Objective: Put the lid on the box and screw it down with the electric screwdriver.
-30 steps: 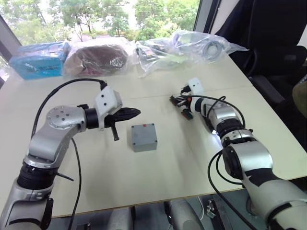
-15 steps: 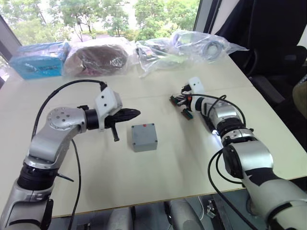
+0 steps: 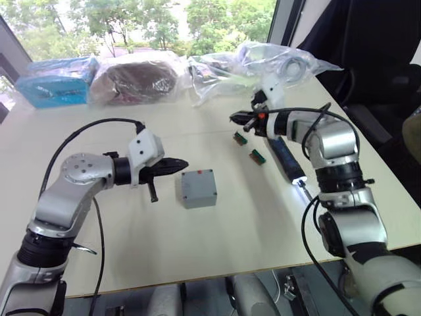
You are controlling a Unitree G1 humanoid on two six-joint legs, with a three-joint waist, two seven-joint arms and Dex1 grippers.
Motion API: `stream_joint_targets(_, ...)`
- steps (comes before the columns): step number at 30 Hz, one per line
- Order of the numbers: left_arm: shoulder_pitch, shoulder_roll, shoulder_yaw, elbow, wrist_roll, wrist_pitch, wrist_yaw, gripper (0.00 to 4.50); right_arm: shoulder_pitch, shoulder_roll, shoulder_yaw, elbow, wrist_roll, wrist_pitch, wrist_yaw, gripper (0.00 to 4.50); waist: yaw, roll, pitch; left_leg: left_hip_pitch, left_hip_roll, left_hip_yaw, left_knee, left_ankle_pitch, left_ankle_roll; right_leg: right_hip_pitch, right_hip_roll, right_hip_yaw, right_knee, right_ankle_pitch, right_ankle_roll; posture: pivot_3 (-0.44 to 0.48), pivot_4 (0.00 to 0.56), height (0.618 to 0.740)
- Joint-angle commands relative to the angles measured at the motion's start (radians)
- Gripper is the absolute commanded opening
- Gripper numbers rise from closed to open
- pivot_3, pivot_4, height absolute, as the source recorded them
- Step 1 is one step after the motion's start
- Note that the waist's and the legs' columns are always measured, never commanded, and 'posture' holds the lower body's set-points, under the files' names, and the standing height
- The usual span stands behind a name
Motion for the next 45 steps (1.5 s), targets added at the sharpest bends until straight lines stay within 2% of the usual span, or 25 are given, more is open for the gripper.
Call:
stream_joint_targets(1,0.022,0.024,0.030,-0.027,-0.015,-0.018,-0.015,0.00,0.040,-0.024,0.025,-0.273,0.106,0.164,0.016,0.04,0.001,0.000,0.000,0.000,0.000,0.000,0.000,0.000,0.000,0.000,0.000,0.000,0.000,0.000,0.000,0.000,0.150,0.740)
stream_joint_targets(6,0.054,0.035,0.031,-0.034,-0.011,-0.024,-0.017,0.00,0.127,-0.020,0.067,-0.412,0.147,0.233,-0.032,0.04,0.001,-0.001,0.000,0.000,0.000,0.000,0.000,0.000,0.000,0.000,0.000,0.000,0.000,0.000,0.000,0.000,0.150,0.740)
stream_joint_targets(10,0.066,0.033,0.029,-0.051,-0.015,-0.015,-0.007,0.00,0.179,-0.018,0.099,-0.445,0.154,0.237,-0.067,0.04,0.001,-0.001,0.000,-0.001,0.000,0.000,0.000,0.000,0.000,0.000,0.000,0.000,0.000,0.000,0.000,0.000,0.150,0.740)
stream_joint_targets(25,0.071,0.041,0.029,-0.074,-0.032,-0.002,-0.001,0.00,0.205,-0.021,0.174,-0.330,0.112,0.105,-0.102,0.04,0.000,-0.001,0.000,0.000,0.000,0.000,0.001,0.000,0.000,0.000,0.000,0.000,-0.001,0.000,0.000,0.000,0.150,0.740)
stream_joint_targets(45,0.053,0.033,0.012,-0.069,-0.032,0.000,0.005,0.00,0.239,-0.056,0.185,-0.323,0.101,0.068,-0.086,0.04,0.001,-0.001,0.000,0.000,0.000,0.000,0.001,0.000,0.000,0.000,0.000,0.000,-0.001,0.000,0.000,0.000,0.150,0.740)
